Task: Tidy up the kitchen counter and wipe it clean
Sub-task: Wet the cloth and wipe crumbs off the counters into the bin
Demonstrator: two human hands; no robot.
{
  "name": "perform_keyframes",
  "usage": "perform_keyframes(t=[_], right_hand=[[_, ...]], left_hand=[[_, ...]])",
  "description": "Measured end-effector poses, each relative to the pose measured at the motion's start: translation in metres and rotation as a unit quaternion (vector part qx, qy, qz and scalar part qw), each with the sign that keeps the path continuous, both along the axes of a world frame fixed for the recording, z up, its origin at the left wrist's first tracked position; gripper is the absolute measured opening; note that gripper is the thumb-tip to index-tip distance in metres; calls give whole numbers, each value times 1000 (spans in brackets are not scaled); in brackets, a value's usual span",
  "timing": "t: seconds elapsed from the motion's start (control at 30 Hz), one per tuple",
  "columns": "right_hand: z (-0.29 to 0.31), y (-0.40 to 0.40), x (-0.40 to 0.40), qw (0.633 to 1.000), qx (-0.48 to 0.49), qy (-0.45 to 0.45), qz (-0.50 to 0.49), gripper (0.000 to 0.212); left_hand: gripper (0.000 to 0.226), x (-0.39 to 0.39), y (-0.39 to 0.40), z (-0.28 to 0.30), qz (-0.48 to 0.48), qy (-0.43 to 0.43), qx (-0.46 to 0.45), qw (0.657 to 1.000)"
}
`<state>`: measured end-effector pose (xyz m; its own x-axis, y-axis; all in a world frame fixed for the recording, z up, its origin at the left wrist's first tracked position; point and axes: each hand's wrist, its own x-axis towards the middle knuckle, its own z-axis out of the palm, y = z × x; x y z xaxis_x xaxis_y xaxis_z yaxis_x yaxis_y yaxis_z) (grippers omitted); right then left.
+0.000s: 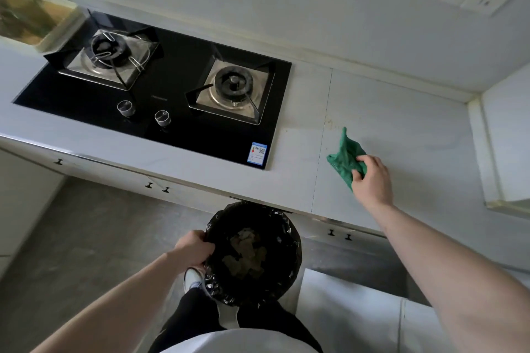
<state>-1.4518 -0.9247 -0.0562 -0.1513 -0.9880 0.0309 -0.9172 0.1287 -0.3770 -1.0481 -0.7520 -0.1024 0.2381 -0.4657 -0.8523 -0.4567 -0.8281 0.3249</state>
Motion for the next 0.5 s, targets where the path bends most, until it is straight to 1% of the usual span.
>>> perform_keyframes(t=[0.07, 0.13, 0.27, 0.4, 0.5], right_hand=[[-13, 3, -3, 998, 61, 14, -9, 31], [-27, 17, 10, 995, 100, 19, 0, 32], [-39, 54, 57, 997, 73, 22, 0, 34], [-37, 78, 86, 993, 77, 3, 91, 31], [-31, 93, 92, 982, 106, -40, 151, 30]], left_hand=[[21, -6, -3, 1, 0, 1, 1, 1000], [22, -9, -4, 2, 1, 7, 3, 1000], [21, -12, -5, 2, 2, 10, 2, 1000], [19, -12, -8, 0, -11, 7, 2, 1000], [17, -9, -14, 0, -35, 0, -5, 999]])
